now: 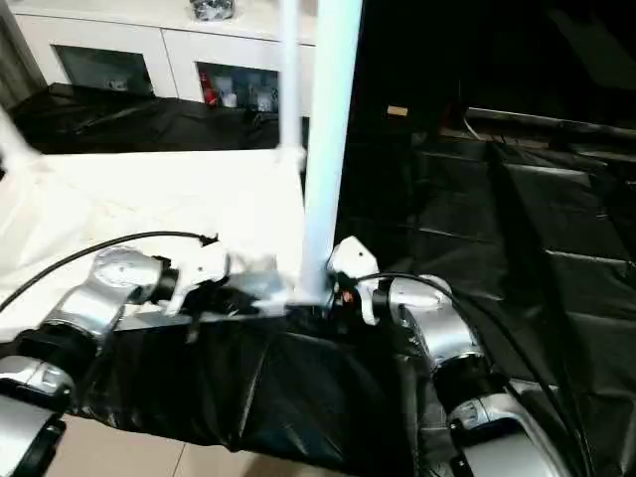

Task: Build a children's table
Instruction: Rotate leg to tighten

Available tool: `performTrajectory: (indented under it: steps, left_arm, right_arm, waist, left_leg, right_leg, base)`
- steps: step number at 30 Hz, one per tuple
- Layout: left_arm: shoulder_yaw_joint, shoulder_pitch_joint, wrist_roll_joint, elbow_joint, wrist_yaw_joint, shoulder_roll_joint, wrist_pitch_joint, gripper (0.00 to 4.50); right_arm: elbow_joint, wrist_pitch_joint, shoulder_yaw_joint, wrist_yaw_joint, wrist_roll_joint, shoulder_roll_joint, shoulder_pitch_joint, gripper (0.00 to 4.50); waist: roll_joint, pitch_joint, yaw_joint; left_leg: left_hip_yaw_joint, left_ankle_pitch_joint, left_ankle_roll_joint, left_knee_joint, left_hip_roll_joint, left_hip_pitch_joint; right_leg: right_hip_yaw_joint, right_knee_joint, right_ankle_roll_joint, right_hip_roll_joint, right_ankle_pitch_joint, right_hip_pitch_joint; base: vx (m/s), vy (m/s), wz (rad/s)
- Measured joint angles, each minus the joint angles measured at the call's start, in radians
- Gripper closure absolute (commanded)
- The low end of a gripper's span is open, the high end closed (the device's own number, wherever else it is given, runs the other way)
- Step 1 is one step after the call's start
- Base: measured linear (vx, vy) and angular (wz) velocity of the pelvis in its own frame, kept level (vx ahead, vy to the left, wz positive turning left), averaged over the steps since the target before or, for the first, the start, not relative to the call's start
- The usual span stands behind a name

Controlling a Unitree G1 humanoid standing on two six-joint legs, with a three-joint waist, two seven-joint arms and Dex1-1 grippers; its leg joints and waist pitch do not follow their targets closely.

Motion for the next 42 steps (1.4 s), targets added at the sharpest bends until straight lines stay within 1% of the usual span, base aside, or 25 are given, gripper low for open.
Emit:
performTrajectory:
  steps: [2,4,8,10,15,17,18,19,21,22,24,26,28,30,33,35,37,38,40,42]
  left_arm:
    - [-0.001,0.0,-0.006,0.001,-0.025,0.005,-0.002,4.5]
    - [-0.002,-0.001,-0.007,0.003,-0.037,0.007,-0.008,4.5]
    - [-0.003,-0.007,-0.009,0.017,-0.059,0.015,-0.011,4.5]
    - [-0.003,-0.01,-0.012,0.023,-0.064,0.017,-0.012,4.5]
    - [-0.002,-0.009,-0.008,0.024,-0.048,0.011,-0.01,4.5]
    - [-0.002,-0.011,0.005,0.024,-0.001,0.009,-0.008,4.5]
    - [0.002,-0.011,0.015,0.024,0.046,0.001,0.002,4.5]
    - [0.01,-0.014,0.029,0.024,0.113,-0.016,0.024,4.5]
    - [0.021,-0.022,0.043,0.023,0.203,-0.05,0.068,4.5]
    - [0.022,-0.025,0.051,0.016,0.241,-0.068,0.089,4.5]
    - [0.022,-0.026,0.069,0.005,0.304,-0.098,0.12,4.5]
    - [0.022,-0.027,0.083,-0.003,0.355,-0.121,0.144,4.5]
    - [0.024,-0.026,0.092,-0.008,0.409,-0.15,0.17,4.5]
    - [0.024,-0.025,0.105,-0.013,0.439,-0.169,0.181,4.5]
    - [0.023,-0.023,0.108,-0.014,0.45,-0.174,0.183,4.5]
    - [0.023,-0.022,0.11,-0.015,0.454,-0.176,0.182,4.5]
    - [0.02,-0.019,0.114,-0.023,0.454,-0.176,0.179,4.5]
    - [0.017,-0.017,0.115,-0.028,0.451,-0.176,0.176,4.5]
    - [0.01,-0.011,0.115,-0.043,0.435,-0.174,0.169,4.5]
    - [0.008,-0.009,0.11,-0.051,0.405,-0.165,0.158,4.5]
  right_arm:
    - [0.006,-0.001,0.015,0.03,-0.001,-0.012,-0.014,1.19]
    - [0.008,-0.007,0.018,0.05,-0.001,-0.015,-0.015,1.47]
    - [0.015,-0.007,0.021,0.073,0.003,-0.013,-0.018,1.63]
    - [0.017,-0.007,0.02,0.078,0.003,-0.012,-0.02,1.77]
    - [0.017,0.008,0.01,0.055,0.007,0.007,-0.017,1.82]
    - [0.023,0.009,-0.006,-0.013,0.003,0.026,-0.012,1.82]
    - [0.037,0.006,-0.022,-0.075,-0.001,0.042,-0.011,1.83]
    - [0.051,0.008,-0.047,-0.175,-0.011,0.068,-0.011,1.83]
    - [0.071,0.018,-0.087,-0.332,-0.015,0.112,-0.011,1.83]
    - [0.08,0.026,-0.107,-0.41,-0.015,0.134,-0.011,1.83]
    - [0.086,0.038,-0.132,-0.522,-0.016,0.17,-0.011,1.83]
    - [0.088,0.049,-0.151,-0.625,-0.017,0.202,-0.011,1.83]
    - [0.089,0.057,-0.176,-0.735,-0.035,0.245,-0.011,1.83]
    - [0.089,0.061,-0.187,-0.797,-0.044,0.264,-0.011,1.83]
    - [0.089,0.061,-0.19,-0.816,-0.047,0.27,-0.011,1.83]
    - [0.089,0.058,-0.19,-0.817,-0.049,0.27,-0.011,1.14]
    - [0.089,0.056,-0.197,-0.794,-0.039,0.265,-0.011,1.11]
    - [0.089,0.056,-0.202,-0.78,-0.031,0.263,-0.011,1.02]
    - [0.085,0.058,-0.202,-0.728,-0.017,0.24,-0.011,0.67]
    - [0.074,0.061,-0.189,-0.651,-0.01,0.202,-0.01,0.67]
  waist:
    - [0.0,0.0,0.002]
    - [-0.001,0.001,0.005]
    - [-0.001,0.001,0.006]
    - [-0.001,0.001,0.006]
    - [-0.001,0.001,0.006]
    - [-0.002,0.001,0.004]
    - [-0.003,0.001,0.003]
    - [-0.004,0.002,0.002]
    - [-0.007,0.003,-0.004]
    - [-0.007,0.002,-0.008]
    - [-0.005,0.002,-0.012]
    - [-0.005,0.001,-0.012]
    - [-0.004,-0.002,-0.013]
    - [-0.003,-0.004,-0.013]
    - [-0.003,-0.006,-0.013]
    - [-0.003,-0.006,-0.013]
    - [-0.003,-0.006,-0.014]
    - [-0.002,-0.006,-0.012]
    - [-0.002,-0.005,-0.009]
    - [-0.001,-0.005,-0.006]
  left_leg:
    - [0.0,0.0,0.0,0.0,0.0,0.0]
    - [0.0,0.0,0.0,0.0,0.0,0.0]
    - [0.0,0.0,0.0,0.0,0.0,0.0]
    - [0.0,0.0,0.0,0.0,0.0,0.0]
    - [0.0,0.0,0.0,0.0,0.001,0.0]
    - [0.0,0.001,-0.001,0.002,0.001,0.001]
    - [0.0,0.001,-0.002,0.003,0.001,0.002]
    - [0.0,0.003,-0.004,0.004,0.001,0.002]
    - [0.0,0.004,-0.006,0.004,0.001,0.001]
    - [0.0,0.005,-0.006,0.004,0.001,0.001]
    - [0.0,0.005,-0.006,0.004,0.0,0.002]
    - [0.0,0.005,-0.006,0.004,0.0,0.002]
    - [0.0,0.005,-0.006,0.004,0.0,0.002]
    - [0.0,0.005,-0.006,0.003,0.0,0.002]
    - [-0.001,0.004,-0.006,0.003,0.0,0.002]
    - [-0.001,0.004,-0.006,0.003,0.0,0.002]
    - [-0.001,0.004,-0.006,0.003,0.0,0.001]
    - [-0.001,0.004,-0.006,0.003,-0.001,0.001]
    - [-0.001,0.004,-0.005,0.002,-0.001,0.0]
    - [-0.001,0.003,-0.004,0.0,0.0,0.0]
  right_leg:
    - [0.0,0.0,0.0,0.0,0.0,0.0]
    - [0.0,0.0,0.0,0.0,0.0,0.0]
    - [0.0,0.0,0.0,0.0,0.0,0.0]
    - [0.0,0.0,0.0,0.0,0.0,0.0]
    - [0.0,0.002,0.0,0.0,0.0,0.0]
    - [0.0,0.004,-0.001,0.0,0.0,0.0]
    - [0.0,0.004,-0.001,0.0,0.001,0.001]
    - [0.0,0.005,-0.001,0.0,0.002,0.001]
    - [0.0,0.004,-0.002,0.0,0.002,0.001]
    - [0.001,0.002,-0.001,0.0,0.002,0.001]
    - [0.001,0.001,-0.001,-0.001,0.003,0.003]
    - [0.001,0.001,-0.002,-0.001,0.003,0.003]
    - [0.001,0.0,-0.002,-0.001,0.003,0.004]
    - [0.002,0.0,-0.002,-0.001,0.003,0.004]
    - [0.002,0.0,-0.001,-0.001,0.003,0.004]
    - [0.002,0.0,-0.001,-0.001,0.003,0.004]
    - [0.002,-0.001,-0.001,-0.001,0.003,0.004]
    - [0.002,-0.001,-0.001,-0.001,0.003,0.004]
    - [0.002,-0.001,0.0,-0.001,0.002,0.003]
    - [0.001,-0.001,0.001,-0.001,0.001,0.002]
  base:
    - [0.0,0.0,0.0]
    - [0.0,0.0,0.0]
    - [0.0,0.0,0.0]
    - [0.0,0.0,0.0]
    - [0.0,0.0,0.0]
    - [0.0,0.0,0.0]
    - [0.0,0.0,0.0]
    - [0.0,0.0,0.0]
    - [0.0,0.0,0.0]
    - [0.0,0.0,0.0]
    - [0.0,0.0,0.0]
    - [0.0,0.0,0.0]
    - [0.0,0.0,0.0]
    - [0.0,0.0,0.0]
    - [0.0,0.0,0.0]
    - [0.0,0.0,0.0]
    - [0.0,0.0,0.0]
    - [0.0,0.0,0.0]
    - [0.0,0.0,0.0]
    - [0.0,0.0,0.0]
